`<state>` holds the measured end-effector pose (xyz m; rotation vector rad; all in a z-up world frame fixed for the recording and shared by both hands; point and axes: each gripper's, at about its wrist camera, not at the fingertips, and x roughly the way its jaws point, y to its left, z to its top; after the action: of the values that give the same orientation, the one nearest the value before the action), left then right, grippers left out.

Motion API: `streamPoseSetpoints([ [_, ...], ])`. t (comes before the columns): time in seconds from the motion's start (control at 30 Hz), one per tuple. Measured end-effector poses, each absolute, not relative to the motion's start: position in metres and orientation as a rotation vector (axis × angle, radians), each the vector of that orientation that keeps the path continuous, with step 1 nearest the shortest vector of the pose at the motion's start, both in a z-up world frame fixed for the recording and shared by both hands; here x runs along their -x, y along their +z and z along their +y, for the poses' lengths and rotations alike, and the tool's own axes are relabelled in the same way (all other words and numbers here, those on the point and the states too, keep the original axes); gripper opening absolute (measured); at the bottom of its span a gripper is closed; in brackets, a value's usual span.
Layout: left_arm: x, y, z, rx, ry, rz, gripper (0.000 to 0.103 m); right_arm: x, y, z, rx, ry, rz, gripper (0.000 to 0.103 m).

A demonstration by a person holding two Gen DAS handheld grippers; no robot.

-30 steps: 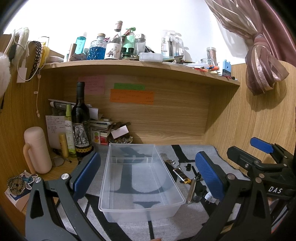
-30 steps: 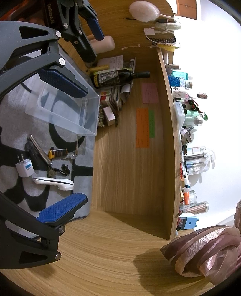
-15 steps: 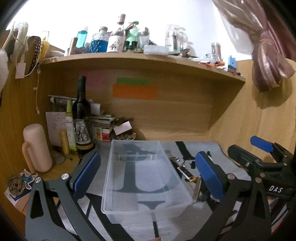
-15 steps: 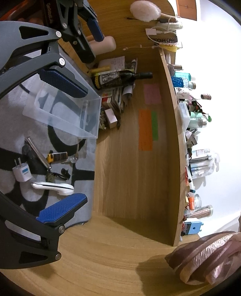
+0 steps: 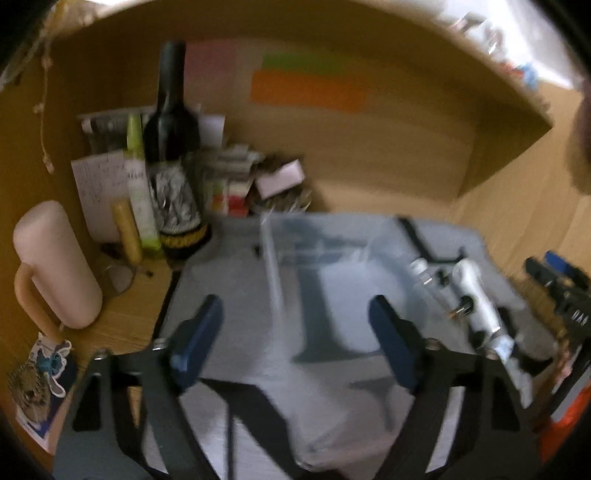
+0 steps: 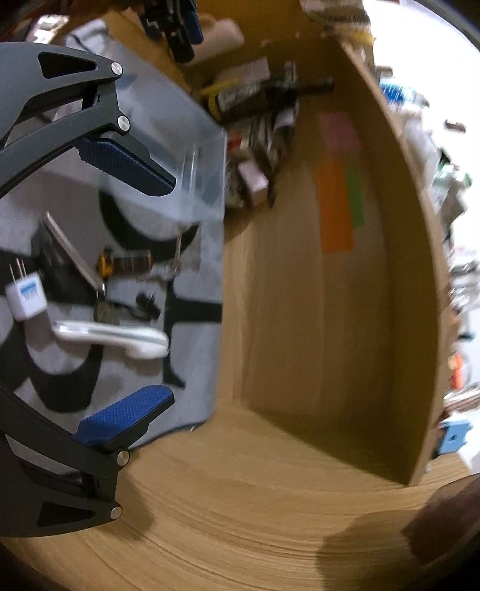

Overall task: Organize rigid objects
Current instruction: 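Lower the right gripper onto the white handheld device and grasp it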

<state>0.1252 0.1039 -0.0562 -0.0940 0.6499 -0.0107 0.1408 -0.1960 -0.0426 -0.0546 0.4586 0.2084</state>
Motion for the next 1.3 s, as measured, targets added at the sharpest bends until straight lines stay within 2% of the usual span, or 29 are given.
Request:
streamPoseSetpoints([
  [0.07, -0.137, -0.064, 0.109, 0.077, -0.01, 0.694, 0.075, -0.149, -0.049, -0.2, 0.073, 0.166, 0.493, 0.096],
  [0.2, -0.155, -0.077, 0.113, 0.057, -0.05, 0.776, 0.059, -0.164, -0.061, -0.208, 0.086, 0.111, 0.571, 0.094],
  [0.33, -0.17, -0.086, 0.115, 0.072, -0.121, 0.87, 0.038, -0.185, -0.075, -0.216, 0.077, 0.097, 0.675, 0.082],
  [0.43, -0.175, -0.093, 0.116, 0.072, -0.143, 0.918, 0.027, -0.201, -0.087, -0.22, 0.065, 0.098, 0.752, 0.072],
  [0.47, -0.177, -0.095, 0.116, 0.071, -0.142, 0.933, 0.024, -0.208, -0.091, -0.221, 0.065, 0.099, 0.781, 0.067],
  [0.6, -0.178, -0.098, 0.114, 0.082, -0.171, 0.96, 0.016, -0.231, -0.106, -0.222, 0.075, 0.1, 0.871, 0.062],
  [0.67, -0.176, -0.097, 0.112, 0.07, -0.162, 0.954, 0.016, -0.244, -0.115, -0.224, 0.058, 0.103, 0.931, 0.054],
  [0.8, -0.176, -0.098, 0.113, 0.075, -0.163, 0.952, 0.015, -0.263, -0.131, -0.223, 0.027, 0.121, 1.018, 0.046],
  [0.87, -0.177, -0.098, 0.114, 0.079, -0.165, 0.95, 0.015, -0.27, -0.138, -0.222, 0.039, 0.122, 1.05, 0.039],
  [1.3, -0.179, -0.097, 0.115, 0.085, -0.152, 0.961, 0.014, -0.264, -0.127, -0.219, 0.051, 0.133, 0.999, 0.033],
])
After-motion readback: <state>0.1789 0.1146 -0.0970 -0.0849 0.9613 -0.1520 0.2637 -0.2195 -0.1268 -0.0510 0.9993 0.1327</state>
